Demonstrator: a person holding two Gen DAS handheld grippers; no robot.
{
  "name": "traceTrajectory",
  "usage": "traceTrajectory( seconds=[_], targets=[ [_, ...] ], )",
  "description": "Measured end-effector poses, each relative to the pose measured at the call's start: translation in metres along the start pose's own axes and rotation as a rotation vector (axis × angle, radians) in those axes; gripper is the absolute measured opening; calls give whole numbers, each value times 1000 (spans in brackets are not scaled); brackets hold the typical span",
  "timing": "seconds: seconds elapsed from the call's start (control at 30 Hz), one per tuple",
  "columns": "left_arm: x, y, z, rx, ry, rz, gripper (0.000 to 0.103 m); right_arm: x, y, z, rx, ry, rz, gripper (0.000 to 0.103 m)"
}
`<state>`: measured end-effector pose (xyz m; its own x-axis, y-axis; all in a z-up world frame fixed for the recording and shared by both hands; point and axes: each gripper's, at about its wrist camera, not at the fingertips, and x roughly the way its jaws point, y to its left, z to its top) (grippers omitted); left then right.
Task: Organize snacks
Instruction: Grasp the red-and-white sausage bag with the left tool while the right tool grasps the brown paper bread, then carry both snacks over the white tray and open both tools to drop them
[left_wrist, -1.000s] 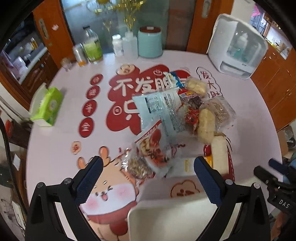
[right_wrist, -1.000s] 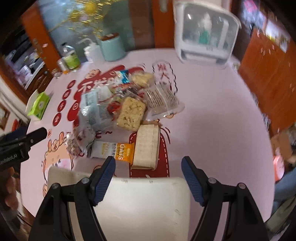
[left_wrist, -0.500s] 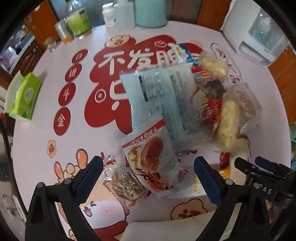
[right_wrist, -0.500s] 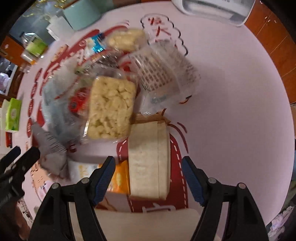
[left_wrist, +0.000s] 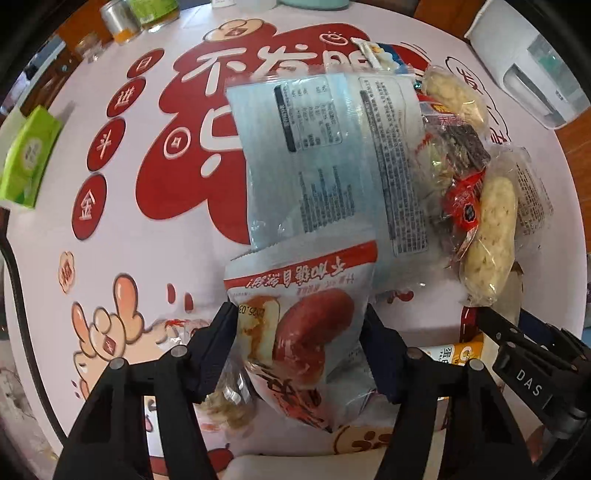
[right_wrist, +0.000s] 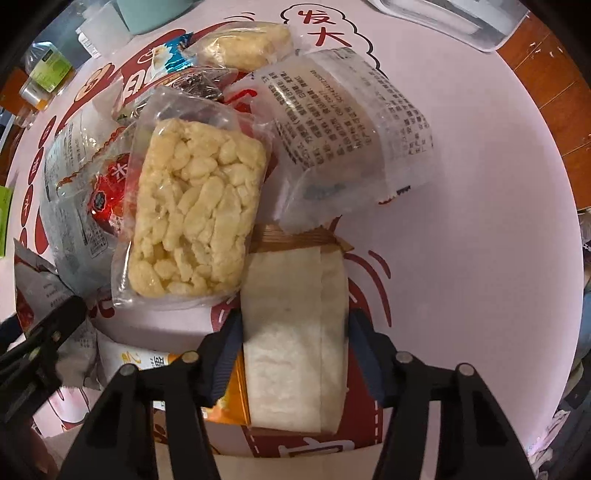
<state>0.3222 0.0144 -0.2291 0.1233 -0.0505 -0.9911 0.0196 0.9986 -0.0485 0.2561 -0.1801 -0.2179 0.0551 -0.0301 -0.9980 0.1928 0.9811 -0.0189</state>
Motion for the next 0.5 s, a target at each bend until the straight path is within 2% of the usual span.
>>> traceTrajectory(
  seconds=[0.13, 0.33, 0.5],
  targets=[
    [-8, 0, -5, 16, -40, 1, 47, -2, -3, 1, -4, -10, 31, 54],
    [-42, 0, -12, 0, -146, -32, 46, -13, -27, -3, 41, -54, 77, 54],
    [-89, -4, -21, -3, -242, -73, 46, -41, -48, -13, 87, -148, 117, 54]
  ],
)
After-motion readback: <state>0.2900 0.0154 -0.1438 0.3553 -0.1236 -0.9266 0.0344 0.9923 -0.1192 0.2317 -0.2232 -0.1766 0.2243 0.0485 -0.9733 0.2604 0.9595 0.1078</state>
